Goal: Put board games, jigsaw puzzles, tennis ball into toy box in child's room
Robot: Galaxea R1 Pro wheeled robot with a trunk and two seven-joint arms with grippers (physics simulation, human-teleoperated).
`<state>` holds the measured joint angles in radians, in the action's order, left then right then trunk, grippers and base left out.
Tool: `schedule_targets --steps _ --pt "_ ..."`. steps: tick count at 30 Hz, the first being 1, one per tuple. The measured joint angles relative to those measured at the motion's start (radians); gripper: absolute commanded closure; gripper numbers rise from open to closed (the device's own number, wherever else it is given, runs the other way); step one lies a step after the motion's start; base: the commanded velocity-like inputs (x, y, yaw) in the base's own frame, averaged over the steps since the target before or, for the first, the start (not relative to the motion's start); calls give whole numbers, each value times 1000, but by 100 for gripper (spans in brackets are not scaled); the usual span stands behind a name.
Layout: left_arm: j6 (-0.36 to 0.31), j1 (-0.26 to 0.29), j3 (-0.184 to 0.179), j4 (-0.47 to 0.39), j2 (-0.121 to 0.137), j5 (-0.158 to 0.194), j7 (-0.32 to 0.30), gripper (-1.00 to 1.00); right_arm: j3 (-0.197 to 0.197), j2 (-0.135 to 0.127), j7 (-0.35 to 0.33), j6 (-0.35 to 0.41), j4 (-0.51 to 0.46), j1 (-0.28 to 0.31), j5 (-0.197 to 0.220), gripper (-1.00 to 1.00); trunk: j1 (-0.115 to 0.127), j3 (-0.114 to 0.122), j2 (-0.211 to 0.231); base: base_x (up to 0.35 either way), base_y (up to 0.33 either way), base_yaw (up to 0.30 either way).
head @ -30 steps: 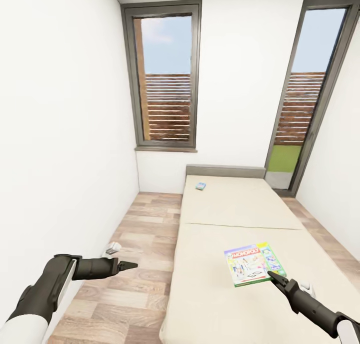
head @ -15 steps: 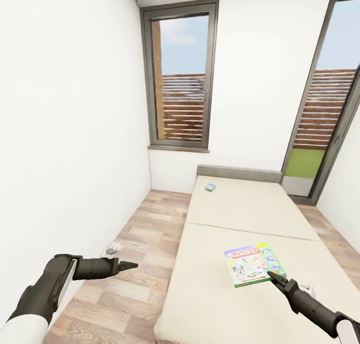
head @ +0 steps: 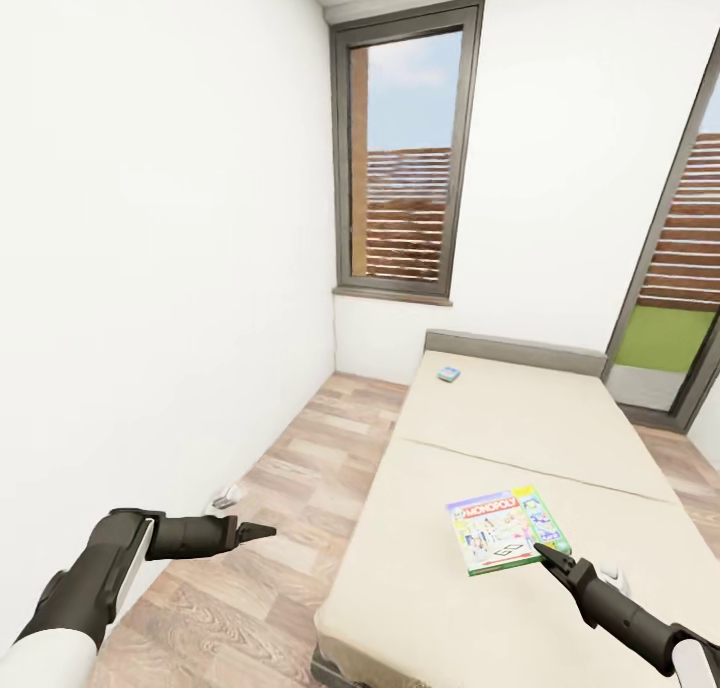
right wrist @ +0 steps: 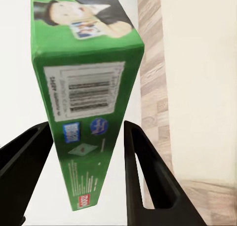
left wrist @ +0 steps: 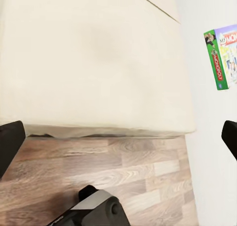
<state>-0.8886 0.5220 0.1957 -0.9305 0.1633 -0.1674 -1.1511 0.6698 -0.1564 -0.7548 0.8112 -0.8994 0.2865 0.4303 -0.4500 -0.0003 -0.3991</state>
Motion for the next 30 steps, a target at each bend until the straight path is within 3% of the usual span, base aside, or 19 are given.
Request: schedule_targets --steps 30 --pt "-3 0 -5 0 -3 -1 7 -100 -3 6 3 -5 0 0 -5 100 0 0 0 -208 -250 283"
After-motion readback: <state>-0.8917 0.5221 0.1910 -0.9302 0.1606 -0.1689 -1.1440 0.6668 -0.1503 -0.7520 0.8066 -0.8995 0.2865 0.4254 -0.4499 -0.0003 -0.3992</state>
